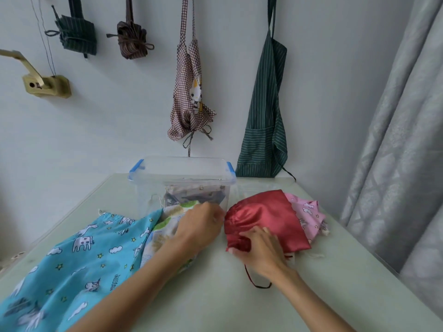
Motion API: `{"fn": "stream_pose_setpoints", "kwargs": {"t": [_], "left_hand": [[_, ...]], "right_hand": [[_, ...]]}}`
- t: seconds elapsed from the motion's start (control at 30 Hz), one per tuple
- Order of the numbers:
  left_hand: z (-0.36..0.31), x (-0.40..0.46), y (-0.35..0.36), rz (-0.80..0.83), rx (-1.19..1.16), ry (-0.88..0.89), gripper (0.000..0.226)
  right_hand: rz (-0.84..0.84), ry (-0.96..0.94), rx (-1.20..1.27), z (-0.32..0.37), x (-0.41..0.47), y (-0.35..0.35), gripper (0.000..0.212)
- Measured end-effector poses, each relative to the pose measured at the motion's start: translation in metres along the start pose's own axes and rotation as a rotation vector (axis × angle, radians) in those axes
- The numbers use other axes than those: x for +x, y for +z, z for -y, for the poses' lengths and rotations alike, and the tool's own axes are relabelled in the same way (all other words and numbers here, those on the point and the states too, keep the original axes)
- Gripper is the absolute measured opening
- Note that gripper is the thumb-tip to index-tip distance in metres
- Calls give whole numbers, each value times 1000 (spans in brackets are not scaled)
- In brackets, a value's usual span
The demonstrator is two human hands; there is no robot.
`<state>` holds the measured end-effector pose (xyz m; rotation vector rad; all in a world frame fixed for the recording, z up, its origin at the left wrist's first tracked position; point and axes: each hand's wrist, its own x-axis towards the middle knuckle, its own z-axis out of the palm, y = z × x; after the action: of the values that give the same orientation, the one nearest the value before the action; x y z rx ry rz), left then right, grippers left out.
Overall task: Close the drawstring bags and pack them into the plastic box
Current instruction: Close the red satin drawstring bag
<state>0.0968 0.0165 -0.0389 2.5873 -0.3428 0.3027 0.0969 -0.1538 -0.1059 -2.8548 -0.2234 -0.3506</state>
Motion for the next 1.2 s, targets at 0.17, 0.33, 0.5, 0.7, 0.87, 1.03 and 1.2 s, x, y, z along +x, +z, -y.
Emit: {"fn": "stream_pose_setpoints", "kwargs": {"t": [0.17, 0.33, 0.5, 0.7, 0.87, 1.03, 1.2], "left_hand": [[10, -3, 18, 223, 17, -73, 30], [14, -15, 30, 258, -192, -210, 23], [2, -50, 51, 406, -215, -265, 49], [13, -68, 58, 387, -293, -183, 77], [16, -54, 57, 359, -232, -178, 72], [6, -52, 51, 271, -39, -188, 22], [-8, -65, 26, 189, -222, -28, 32]], "right_hand": [[-146, -121, 162, -11, -15, -5, 24], [-80, -252, 306, -37, -61, -44, 40], [41, -153, 310, -81, -120, -62, 66], [245, 276, 172, -92, -158, -66, 75], [207, 300, 147, -60, -154, -56, 58], [-84, 307, 336, -46, -140, -53, 11], [-454, 241, 404, -72, -134, -96, 13]]}}
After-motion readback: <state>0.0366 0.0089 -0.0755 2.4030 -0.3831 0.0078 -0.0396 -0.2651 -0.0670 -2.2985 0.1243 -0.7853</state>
